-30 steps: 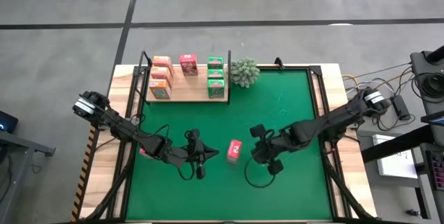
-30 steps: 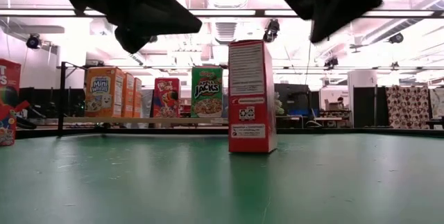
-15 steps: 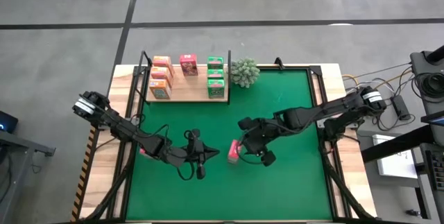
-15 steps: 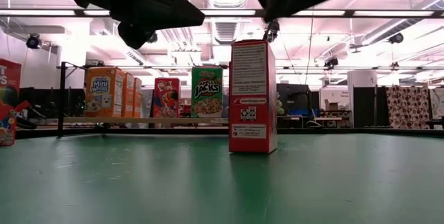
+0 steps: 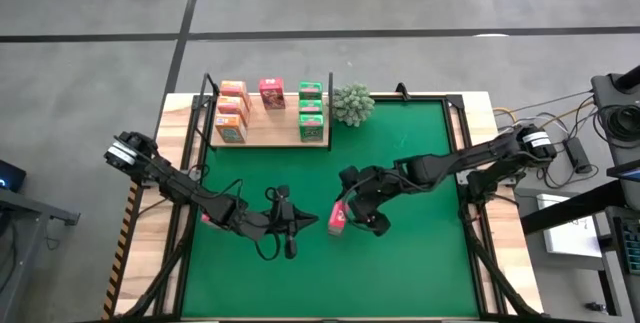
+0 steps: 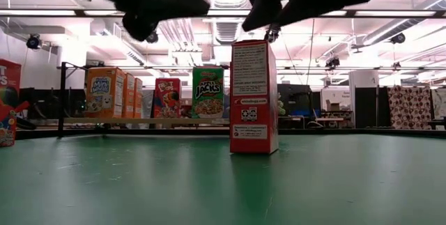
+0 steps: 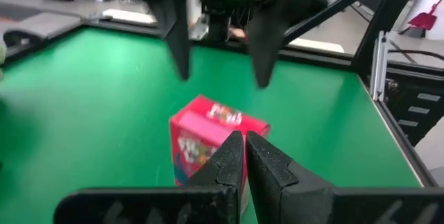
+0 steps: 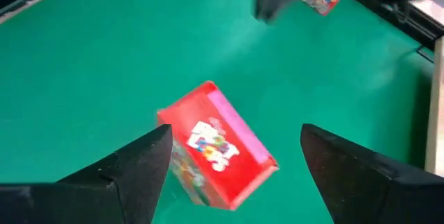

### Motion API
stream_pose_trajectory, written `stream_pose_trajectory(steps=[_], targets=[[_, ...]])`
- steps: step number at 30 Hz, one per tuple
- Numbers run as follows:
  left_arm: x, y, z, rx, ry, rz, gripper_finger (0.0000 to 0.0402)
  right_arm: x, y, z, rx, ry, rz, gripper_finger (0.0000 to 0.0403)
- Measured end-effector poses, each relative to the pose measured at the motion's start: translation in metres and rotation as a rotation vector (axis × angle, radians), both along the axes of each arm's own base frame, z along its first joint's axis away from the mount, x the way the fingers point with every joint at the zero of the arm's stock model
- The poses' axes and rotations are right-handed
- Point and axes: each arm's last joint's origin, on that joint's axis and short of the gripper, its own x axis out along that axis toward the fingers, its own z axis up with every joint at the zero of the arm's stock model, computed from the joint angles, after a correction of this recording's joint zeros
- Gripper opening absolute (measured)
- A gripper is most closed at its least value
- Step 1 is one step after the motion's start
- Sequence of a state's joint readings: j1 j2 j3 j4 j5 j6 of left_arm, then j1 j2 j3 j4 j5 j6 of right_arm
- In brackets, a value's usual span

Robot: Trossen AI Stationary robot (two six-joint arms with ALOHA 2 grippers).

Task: Stack cereal on shelf
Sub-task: Put the right red cereal box on the shelf aligned with the other red cereal box

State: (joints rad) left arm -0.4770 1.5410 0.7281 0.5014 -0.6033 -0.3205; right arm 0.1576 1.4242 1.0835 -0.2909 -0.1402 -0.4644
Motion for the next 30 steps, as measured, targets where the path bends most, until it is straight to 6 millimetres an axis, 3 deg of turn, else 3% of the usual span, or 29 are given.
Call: stream_pose_trajectory(steps=[5, 14, 21, 30], targets=[[0.007, -0.004, 0.015, 0.047, -0.034, -0.018, 0.0001, 0.007, -0.013, -0.012, 0.067, 0.031, 0.003, 0.031], [0.012, -0.009, 0.033, 0.122, -0.067, -0.045, 0.0001, 0.023, -0.018, -0.035, 0.073, 0.093, 0.027, 0.0302], [0.013, -0.009, 0.034, 0.128, -0.065, -0.046, 0.0001, 0.026, -0.017, -0.038, 0.079, 0.117, 0.055, 0.0298], [0.012, -0.009, 0.034, 0.13, -0.063, -0.047, 0.0001, 0.028, -0.016, -0.025, 0.081, 0.122, 0.054, 0.0299]])
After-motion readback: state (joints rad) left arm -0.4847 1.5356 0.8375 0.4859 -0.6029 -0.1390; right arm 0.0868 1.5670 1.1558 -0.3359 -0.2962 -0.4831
